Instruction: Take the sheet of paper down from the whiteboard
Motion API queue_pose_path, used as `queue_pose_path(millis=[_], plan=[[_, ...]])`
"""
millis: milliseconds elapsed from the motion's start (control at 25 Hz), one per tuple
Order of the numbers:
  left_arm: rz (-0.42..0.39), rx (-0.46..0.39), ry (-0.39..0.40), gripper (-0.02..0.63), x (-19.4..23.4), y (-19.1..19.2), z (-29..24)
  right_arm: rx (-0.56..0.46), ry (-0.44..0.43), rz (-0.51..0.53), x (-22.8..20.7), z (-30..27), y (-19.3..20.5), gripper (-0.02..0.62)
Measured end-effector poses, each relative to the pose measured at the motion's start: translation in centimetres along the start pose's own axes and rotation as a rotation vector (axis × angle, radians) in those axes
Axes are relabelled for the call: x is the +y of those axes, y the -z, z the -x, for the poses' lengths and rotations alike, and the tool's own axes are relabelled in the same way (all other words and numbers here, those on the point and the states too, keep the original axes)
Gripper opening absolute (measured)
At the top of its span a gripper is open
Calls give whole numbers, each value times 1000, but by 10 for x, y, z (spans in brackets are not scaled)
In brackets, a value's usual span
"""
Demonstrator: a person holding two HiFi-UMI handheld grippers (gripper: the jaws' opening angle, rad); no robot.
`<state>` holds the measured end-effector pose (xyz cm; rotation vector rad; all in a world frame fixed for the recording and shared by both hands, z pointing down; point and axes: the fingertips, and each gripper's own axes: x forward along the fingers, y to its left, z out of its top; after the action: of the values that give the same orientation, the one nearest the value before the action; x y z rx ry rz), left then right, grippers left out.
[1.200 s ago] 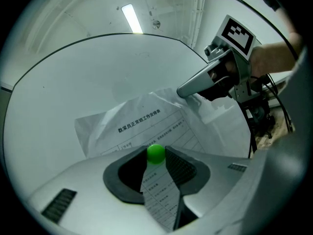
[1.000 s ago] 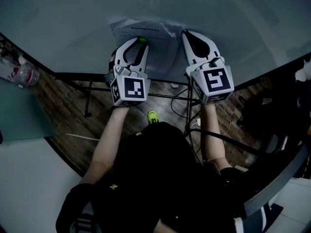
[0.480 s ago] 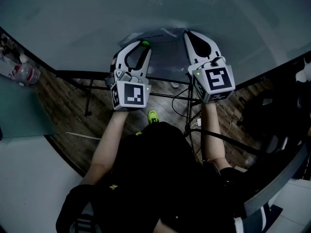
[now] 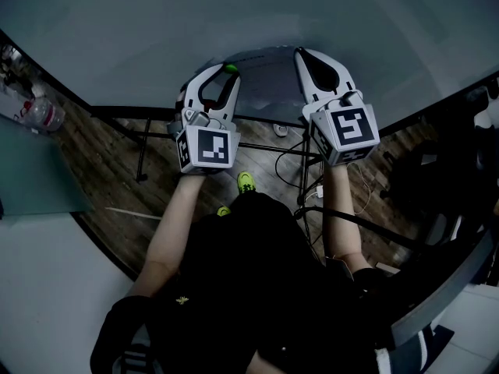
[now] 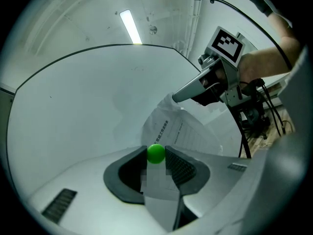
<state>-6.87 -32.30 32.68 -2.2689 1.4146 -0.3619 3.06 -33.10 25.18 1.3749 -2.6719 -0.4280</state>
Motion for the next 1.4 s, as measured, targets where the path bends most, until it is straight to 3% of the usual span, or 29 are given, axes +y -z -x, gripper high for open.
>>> queue_pose_path(millis=[960, 1400], plan=[[46, 17, 60, 124, -38, 4, 46, 56, -19, -73, 44, 60, 12, -8], [25, 41, 21, 124, -63, -12, 67, 33, -82, -123, 53, 98, 16, -8]])
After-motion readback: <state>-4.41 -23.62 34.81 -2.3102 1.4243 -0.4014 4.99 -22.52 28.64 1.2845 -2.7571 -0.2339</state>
